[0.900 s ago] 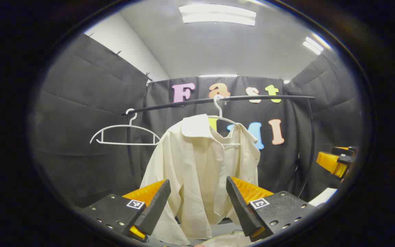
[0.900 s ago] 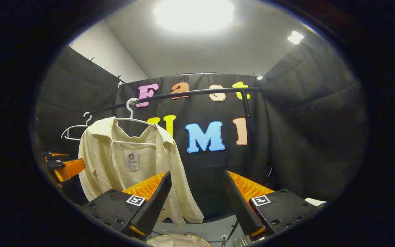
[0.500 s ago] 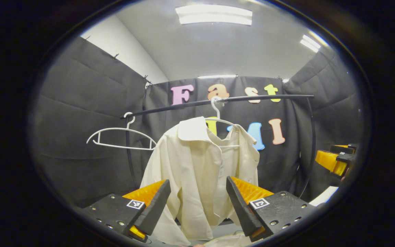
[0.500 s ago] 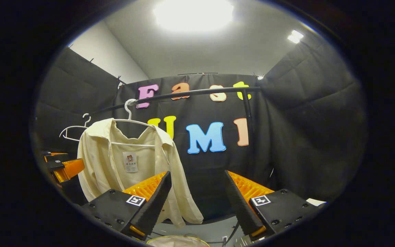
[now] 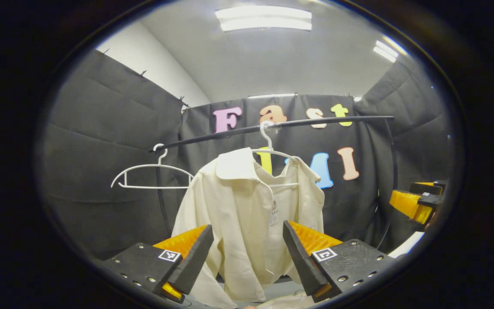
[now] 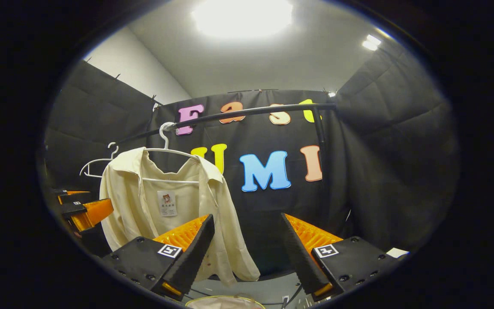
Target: Grasp the clothes on the hanger with both hands and then place them into the laundry hamper below.
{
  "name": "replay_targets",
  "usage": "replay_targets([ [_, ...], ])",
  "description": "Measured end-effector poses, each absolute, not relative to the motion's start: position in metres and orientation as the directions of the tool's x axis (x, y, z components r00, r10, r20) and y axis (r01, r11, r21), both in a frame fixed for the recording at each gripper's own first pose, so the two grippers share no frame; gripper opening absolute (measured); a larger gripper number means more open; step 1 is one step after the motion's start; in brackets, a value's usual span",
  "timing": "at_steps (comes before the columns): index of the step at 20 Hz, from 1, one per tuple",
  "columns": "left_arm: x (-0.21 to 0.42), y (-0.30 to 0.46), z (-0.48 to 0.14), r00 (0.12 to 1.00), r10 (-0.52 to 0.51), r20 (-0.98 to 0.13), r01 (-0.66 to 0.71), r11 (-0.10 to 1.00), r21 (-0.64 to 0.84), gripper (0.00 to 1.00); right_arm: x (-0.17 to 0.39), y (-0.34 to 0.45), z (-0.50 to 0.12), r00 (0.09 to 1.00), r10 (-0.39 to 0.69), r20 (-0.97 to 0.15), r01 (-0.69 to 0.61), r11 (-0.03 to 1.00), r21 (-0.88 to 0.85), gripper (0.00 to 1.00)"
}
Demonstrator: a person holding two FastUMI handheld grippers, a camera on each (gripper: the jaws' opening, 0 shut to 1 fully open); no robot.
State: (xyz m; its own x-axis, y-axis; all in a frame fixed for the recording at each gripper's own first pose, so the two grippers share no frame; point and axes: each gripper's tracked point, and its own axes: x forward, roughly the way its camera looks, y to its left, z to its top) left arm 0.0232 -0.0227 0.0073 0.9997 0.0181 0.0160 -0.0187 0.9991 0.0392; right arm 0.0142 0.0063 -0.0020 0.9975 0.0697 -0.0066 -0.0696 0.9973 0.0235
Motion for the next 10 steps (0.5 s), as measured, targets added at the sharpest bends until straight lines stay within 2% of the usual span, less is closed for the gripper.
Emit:
replay_targets([
  [10,0.069,-0.036,0.013,0.998,0.059,0.028,-0.06,0.998,0.033,0.94,0.085,0.049,-0.005,0.979,0.203,-0.014,-0.201,0.976,0.077,0.96],
])
